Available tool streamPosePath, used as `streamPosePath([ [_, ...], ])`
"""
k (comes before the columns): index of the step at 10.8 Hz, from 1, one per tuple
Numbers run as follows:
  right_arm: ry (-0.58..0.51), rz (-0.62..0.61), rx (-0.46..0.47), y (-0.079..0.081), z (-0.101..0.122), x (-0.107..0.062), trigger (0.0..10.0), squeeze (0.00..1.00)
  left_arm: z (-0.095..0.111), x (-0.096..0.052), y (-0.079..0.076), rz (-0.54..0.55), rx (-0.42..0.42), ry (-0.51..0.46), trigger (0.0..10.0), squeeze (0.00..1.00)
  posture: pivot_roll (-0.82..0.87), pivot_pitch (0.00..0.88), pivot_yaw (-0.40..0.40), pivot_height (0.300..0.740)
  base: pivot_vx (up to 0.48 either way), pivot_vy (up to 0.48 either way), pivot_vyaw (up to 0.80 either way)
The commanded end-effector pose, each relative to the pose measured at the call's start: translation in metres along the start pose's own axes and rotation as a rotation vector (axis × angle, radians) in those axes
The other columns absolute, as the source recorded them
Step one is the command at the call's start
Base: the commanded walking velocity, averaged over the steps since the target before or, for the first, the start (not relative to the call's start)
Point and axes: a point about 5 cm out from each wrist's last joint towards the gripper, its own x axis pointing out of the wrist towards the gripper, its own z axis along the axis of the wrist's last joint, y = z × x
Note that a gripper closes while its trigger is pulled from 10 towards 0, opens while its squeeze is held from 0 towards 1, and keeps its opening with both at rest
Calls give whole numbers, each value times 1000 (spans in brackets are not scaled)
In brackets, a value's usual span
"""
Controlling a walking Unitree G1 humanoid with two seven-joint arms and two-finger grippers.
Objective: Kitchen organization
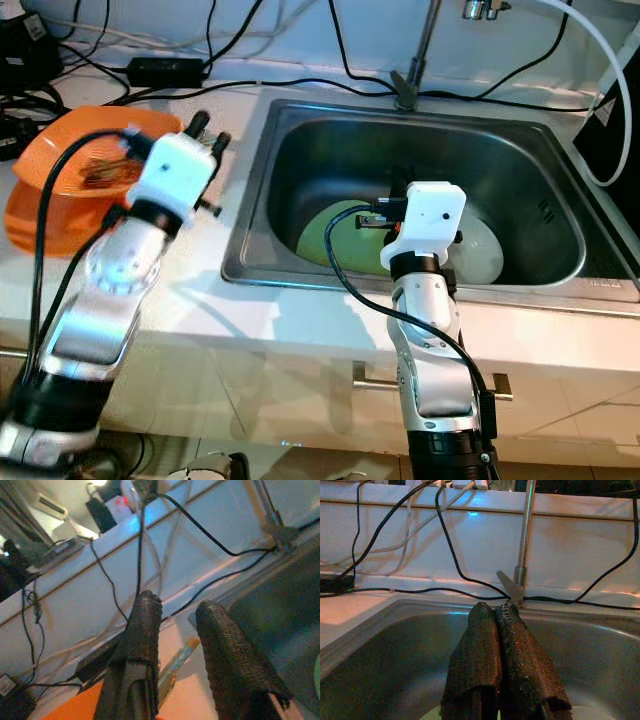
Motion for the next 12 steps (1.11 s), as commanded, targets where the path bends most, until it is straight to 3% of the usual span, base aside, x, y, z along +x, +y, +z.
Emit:
streamPosePath([
  [1,-2,-6,-11,-2,-1,0,10000,0,-1,3,-4,-33,26,21,10000,1000,78,85,-28,740,0,0,0],
  [2,-2,-6,-12,-2,-1,0,10000,0,0,10,-8,-70,61,36,10000,1000,76,85,-29,740,0,0,0],
  [3,-3,-4,-14,-2,-1,0,10000,0,3,18,-14,-115,79,33,10000,0,76,83,-30,740,0,0,0],
  [6,-7,-6,-15,-2,0,1,10000,0,1,35,-25,-160,130,88,10000,0,71,75,-24,740,0,0,0],
  [12,-4,-6,-14,-2,-1,1,10000,0,-3,41,-10,-99,235,163,10000,0,70,77,-21,740,0,0,0],
])
